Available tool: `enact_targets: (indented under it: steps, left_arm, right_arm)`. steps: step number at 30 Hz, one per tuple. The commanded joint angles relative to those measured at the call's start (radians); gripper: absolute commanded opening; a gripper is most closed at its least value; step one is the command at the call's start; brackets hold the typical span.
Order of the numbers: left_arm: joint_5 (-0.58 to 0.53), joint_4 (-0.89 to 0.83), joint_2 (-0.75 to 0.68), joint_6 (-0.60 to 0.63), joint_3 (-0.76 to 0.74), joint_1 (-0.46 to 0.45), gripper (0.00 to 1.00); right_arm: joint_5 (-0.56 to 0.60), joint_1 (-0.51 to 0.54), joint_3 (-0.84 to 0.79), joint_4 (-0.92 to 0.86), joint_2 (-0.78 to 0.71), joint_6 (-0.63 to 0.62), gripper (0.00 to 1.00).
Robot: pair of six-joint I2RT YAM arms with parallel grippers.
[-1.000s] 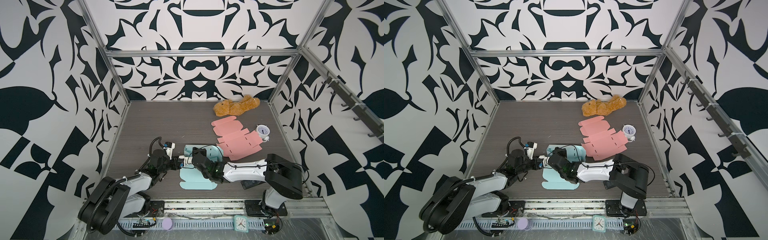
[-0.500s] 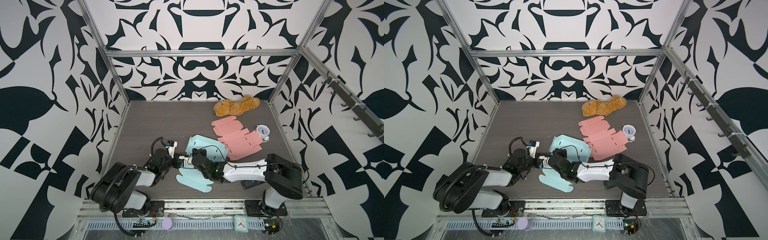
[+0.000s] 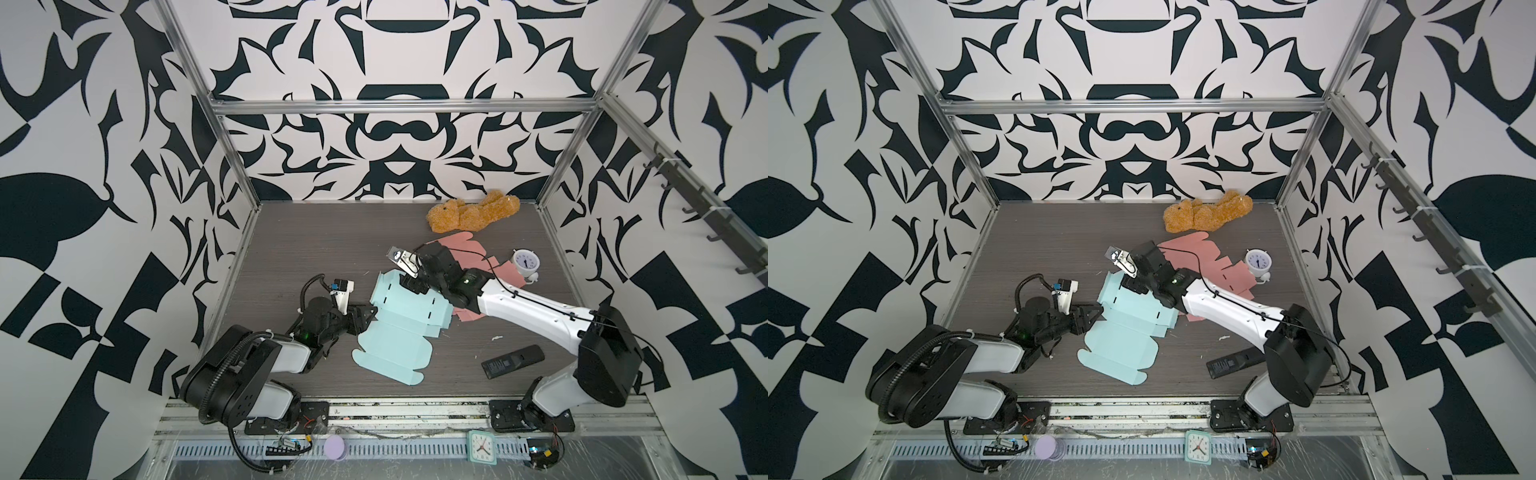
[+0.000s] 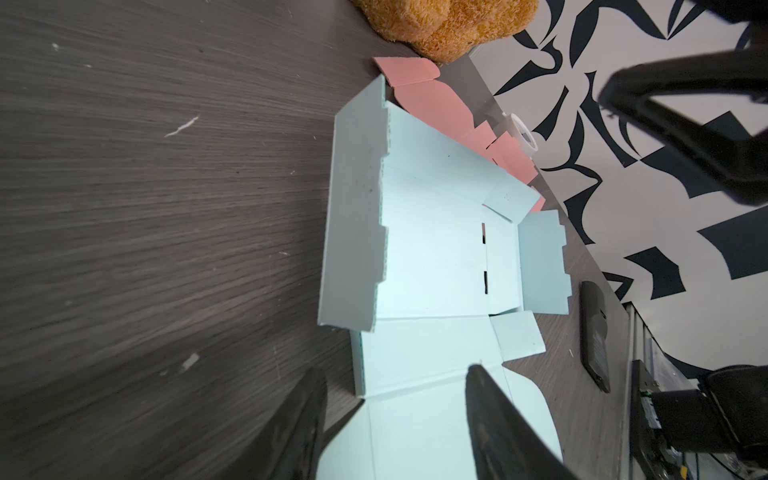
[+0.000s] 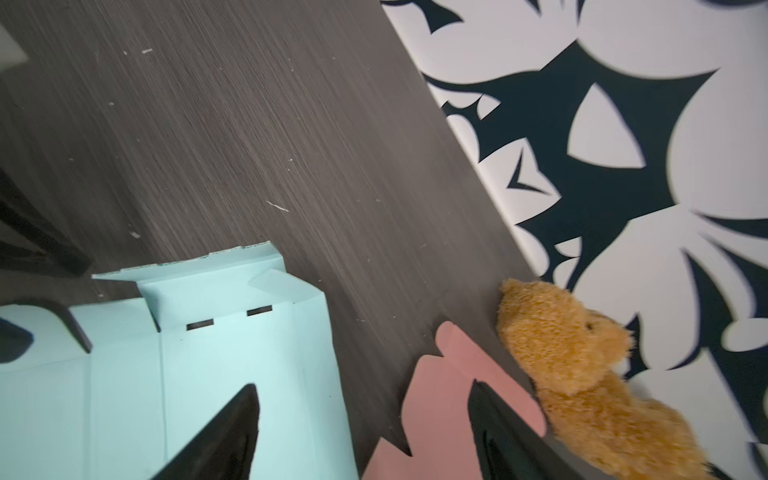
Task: Fold the paper box
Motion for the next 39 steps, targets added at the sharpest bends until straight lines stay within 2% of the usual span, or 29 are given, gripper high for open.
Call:
enact_targets:
  steps: [1, 4, 8, 11, 13, 27, 29, 39]
  left_arm:
    - [0.029, 0.005, -0.023, -0.019, 0.006, -0.004, 0.57]
    - [0.045, -0.002, -0.043, -0.033, 0.007, -0.003, 0.57]
    - [0.049, -0.049, -0.091, -0.035, 0.008, -0.004, 0.57]
    - [0.045, -0.105, -0.147, -0.029, 0.02, -0.004, 0.57]
    - [0.047, -0.136, -0.177, -0.029, 0.03, -0.004, 0.57]
    - [0.03, -0.392, -0.389, 0.021, 0.093, -0.004, 0.57]
    - [0.034, -0.409, -0.404, 0.023, 0.1, -0.003, 0.57]
    - [-0.023, -0.542, -0.48, 0.042, 0.137, -0.004, 0.55]
  right_arm:
    - [-0.218, -0.069, 0.106, -0.221, 0.086, 0.093, 0.84]
    - [-0.279, -0.119, 0.197, -0.314, 0.151, 0.097, 0.85]
    - [-0.256, -0.148, 0.232, -0.354, 0.192, 0.094, 0.91]
    - [-0.277, -0.17, 0.261, -0.394, 0.227, 0.085, 0.92]
    - [-0.298, -0.174, 0.278, -0.411, 0.249, 0.079, 0.9]
    - [-0.246, -0.177, 0.278, -0.443, 0.312, 0.038, 0.74]
    - [-0.245, -0.181, 0.283, -0.446, 0.32, 0.036, 0.7]
    - [-0.247, -0.184, 0.302, -0.485, 0.342, 0.003, 0.35]
